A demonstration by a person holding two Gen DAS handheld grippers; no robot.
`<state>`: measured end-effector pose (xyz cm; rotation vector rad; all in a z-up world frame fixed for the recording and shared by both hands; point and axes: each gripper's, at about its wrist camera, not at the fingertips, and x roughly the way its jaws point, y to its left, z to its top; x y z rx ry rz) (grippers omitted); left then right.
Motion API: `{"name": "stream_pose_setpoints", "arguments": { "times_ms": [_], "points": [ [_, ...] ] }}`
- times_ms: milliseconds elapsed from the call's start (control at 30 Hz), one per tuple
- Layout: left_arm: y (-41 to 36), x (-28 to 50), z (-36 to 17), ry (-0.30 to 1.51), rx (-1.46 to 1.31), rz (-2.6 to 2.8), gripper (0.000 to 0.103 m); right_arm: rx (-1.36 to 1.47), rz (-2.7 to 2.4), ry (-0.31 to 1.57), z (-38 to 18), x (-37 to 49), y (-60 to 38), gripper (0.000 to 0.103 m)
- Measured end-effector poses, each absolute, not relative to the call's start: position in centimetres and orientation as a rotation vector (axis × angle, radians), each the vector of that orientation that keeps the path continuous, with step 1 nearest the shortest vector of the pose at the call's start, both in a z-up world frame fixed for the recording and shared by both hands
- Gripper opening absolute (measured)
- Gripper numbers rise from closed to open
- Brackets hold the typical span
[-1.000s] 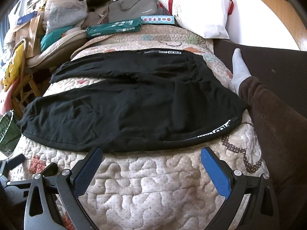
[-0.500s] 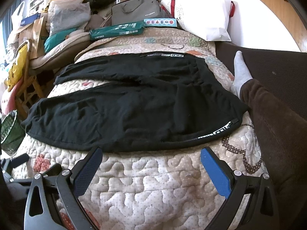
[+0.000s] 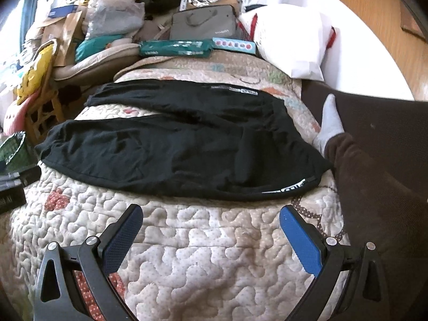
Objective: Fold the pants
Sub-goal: 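Move both grippers toward the black pants lying flat on the quilt, then grasp the pants waistband with the right gripper while the left gripper grasps the other waistband end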
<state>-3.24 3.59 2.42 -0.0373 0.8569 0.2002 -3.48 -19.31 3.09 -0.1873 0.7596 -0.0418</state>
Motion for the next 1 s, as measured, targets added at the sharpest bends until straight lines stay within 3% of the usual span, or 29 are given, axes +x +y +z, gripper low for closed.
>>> {"name": "stream_pose_setpoints", "arguments": {
  "times_ms": [200,400,533,667,867,1000],
  "points": [
    [4.6,-4.0,6.3,0.774,-0.104,0.242,0.095,-0.192,-0.006,0.726,4.3,-4.5,-19.9,0.103],
    [6.6,-2.4,5.1,0.854,-0.262,0.208,0.095,-0.073,-0.028,0.730,4.4,-4.2,-21.9,0.103],
    [8.8,0.8,5.2,0.889,-0.355,0.180,0.095,-0.038,-0.037,0.769,3.9,-3.0,-21.6,0.103],
    [9.3,6.0,6.2,0.854,-0.285,0.124,0.095,0.001,-0.016,0.735,6.9,-1.7,-21.9,0.103],
    [11.8,16.5,5.1,0.890,-0.218,-0.007,0.095,-0.085,0.119,0.840,12.9,10.1,-23.4,0.103],
    [12.8,23.9,3.0,0.923,-0.150,-0.072,0.095,-0.223,0.185,0.945,11.7,20.9,-25.3,0.103]
  ]
}}
